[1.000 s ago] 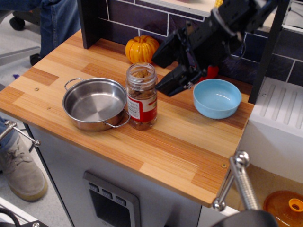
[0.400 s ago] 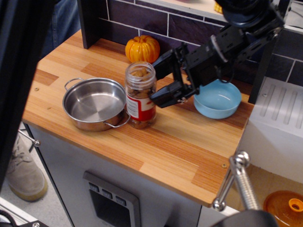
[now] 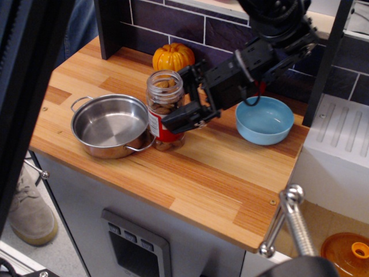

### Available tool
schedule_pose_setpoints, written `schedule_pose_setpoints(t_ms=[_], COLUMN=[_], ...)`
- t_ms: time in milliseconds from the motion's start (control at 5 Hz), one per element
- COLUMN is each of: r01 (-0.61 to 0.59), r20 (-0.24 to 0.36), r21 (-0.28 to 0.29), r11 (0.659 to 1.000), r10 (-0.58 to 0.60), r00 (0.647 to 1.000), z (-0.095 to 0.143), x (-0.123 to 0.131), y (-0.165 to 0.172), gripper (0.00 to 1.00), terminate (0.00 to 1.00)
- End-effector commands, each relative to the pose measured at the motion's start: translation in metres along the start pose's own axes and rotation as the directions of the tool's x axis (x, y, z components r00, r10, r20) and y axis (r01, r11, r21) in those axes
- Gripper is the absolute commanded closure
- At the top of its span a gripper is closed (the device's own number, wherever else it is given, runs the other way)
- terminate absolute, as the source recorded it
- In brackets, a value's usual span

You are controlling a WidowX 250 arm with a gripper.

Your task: Pour almonds in pot

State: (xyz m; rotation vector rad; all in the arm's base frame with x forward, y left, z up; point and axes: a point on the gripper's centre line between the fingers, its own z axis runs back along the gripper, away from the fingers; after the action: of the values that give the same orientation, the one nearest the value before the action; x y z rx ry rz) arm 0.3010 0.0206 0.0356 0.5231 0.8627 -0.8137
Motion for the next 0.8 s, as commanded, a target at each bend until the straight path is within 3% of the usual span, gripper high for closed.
schedule_pose_setpoints(t_ms=[0,200,400,600], r01=[-0.019,-0.049,-0.011,0.046], r20=[0.007,0.121,0.299,0.534], r21=[0.039,0.049,0.042,0.073], r11=[0.999,0.998,0.999,0.996], r10=[0.019,0.043,-0.002,-0.078], r00=[1.0,0.992,0.954,0.842], z=[-0.011,-0.004,0.013,0.017], x=[-0.027,-0.036,-0.049,-0.063], y=[-0.012,-0.014,-0.008,-0.003], gripper=[0.0,1.0,1.0,1.0], terminate=[0.0,0.0,0.0,0.0])
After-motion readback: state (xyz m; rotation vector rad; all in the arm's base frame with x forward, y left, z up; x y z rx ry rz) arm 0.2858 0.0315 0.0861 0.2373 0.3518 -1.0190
